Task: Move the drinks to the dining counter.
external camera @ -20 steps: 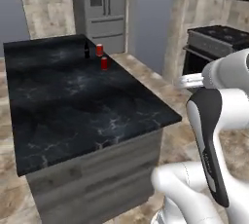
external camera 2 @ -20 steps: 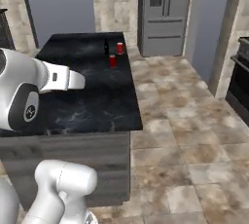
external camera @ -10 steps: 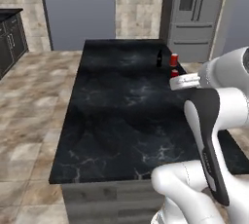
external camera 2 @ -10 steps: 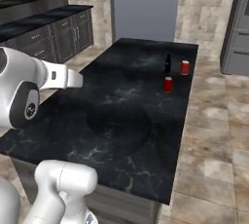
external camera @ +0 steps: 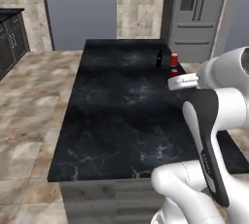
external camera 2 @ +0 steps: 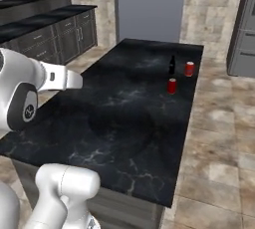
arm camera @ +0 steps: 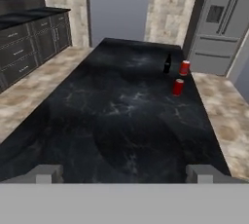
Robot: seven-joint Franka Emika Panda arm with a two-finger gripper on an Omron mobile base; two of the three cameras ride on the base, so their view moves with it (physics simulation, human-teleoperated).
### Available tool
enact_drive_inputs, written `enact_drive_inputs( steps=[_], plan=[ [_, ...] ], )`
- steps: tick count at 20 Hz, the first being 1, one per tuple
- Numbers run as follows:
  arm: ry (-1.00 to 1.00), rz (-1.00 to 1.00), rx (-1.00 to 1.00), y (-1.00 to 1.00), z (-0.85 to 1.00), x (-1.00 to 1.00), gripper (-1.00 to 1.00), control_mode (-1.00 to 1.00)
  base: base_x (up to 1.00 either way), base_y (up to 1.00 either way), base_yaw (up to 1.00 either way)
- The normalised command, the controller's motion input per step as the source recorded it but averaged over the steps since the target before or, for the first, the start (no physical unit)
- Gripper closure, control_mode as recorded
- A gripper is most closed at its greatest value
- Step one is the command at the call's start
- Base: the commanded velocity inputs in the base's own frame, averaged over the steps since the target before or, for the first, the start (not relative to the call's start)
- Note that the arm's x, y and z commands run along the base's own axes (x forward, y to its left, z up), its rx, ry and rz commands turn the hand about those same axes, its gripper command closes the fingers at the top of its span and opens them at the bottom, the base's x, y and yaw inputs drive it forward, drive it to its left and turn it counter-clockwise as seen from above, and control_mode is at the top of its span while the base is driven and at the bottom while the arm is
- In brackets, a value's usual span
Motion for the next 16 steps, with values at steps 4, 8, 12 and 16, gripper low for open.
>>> enact_drive_inputs(
  steps=[4,8,12,16],
  plan=[
    [0.00,0.00,0.00,0.00,0.00,0.00,-1.00,1.00,-0.33,-1.00,-0.15],
    [0.00,0.00,0.00,0.00,0.00,0.00,-1.00,1.00,-1.00,-0.95,-0.41],
    [0.00,0.00,0.00,0.00,0.00,0.00,-1.00,1.00,-0.66,-0.98,-0.35],
    [0.00,0.00,0.00,0.00,0.00,0.00,-1.00,1.00,0.00,-1.00,-0.15]
  ],
)
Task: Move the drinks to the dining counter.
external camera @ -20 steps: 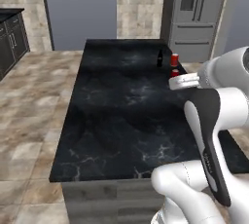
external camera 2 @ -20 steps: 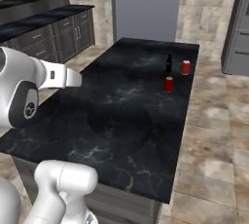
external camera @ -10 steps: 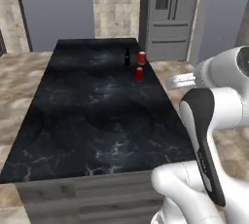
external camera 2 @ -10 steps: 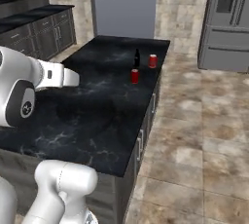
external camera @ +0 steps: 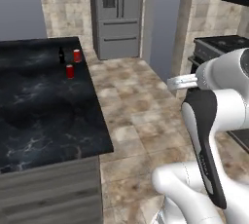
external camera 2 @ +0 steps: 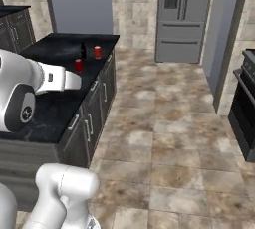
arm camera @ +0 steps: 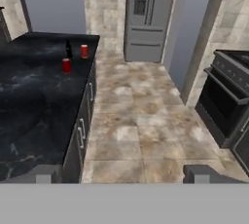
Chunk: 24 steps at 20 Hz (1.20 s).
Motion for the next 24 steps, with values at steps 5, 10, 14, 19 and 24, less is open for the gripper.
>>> enact_drive_inputs(
  steps=[5,10,14,19,24],
  plan=[
    [0.00,0.00,0.00,0.00,0.00,0.00,-1.00,1.00,0.70,-1.00,-0.01],
    [0.00,0.00,0.00,0.00,0.00,0.00,-1.00,1.00,1.00,-0.66,0.02],
    [0.00,0.00,0.00,0.00,0.00,0.00,-1.00,1.00,1.00,-0.38,0.06],
    [0.00,0.00,0.00,0.00,0.00,0.00,-1.00,1.00,1.00,-0.09,0.04],
    [0.00,0.00,0.00,0.00,0.00,0.00,-1.00,1.00,1.00,0.00,0.04]
  ],
)
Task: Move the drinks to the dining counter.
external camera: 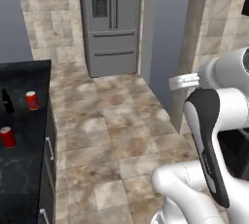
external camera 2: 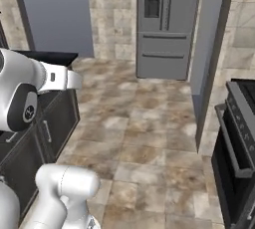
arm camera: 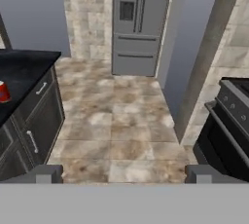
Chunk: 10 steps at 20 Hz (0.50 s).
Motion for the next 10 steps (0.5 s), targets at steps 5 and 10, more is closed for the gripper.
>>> enact_drive_inputs(
  steps=[5,10],
  plan=[
    [0.00,0.00,0.00,0.00,0.00,0.00,-1.00,1.00,1.00,-0.01,0.24],
    [0.00,0.00,0.00,0.00,0.00,0.00,-1.00,1.00,1.00,-0.11,0.71]
  ],
)
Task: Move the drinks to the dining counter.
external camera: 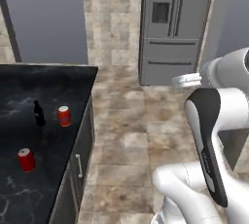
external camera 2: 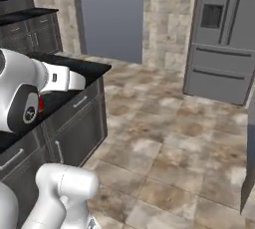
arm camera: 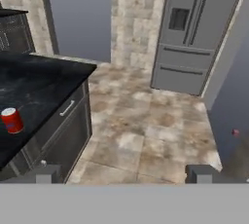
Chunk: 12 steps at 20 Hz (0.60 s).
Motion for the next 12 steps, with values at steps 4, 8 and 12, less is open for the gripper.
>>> enact_drive_inputs(
  steps=[4,8,12],
  plan=[
    [0.00,0.00,0.00,0.00,0.00,0.00,-1.00,1.00,0.76,-0.08,0.94],
    [0.00,0.00,0.00,0.00,0.00,0.00,-1.00,1.00,0.42,-0.03,1.00],
    [0.00,0.00,0.00,0.00,0.00,0.00,-1.00,1.00,0.34,-0.01,1.00]
  ],
)
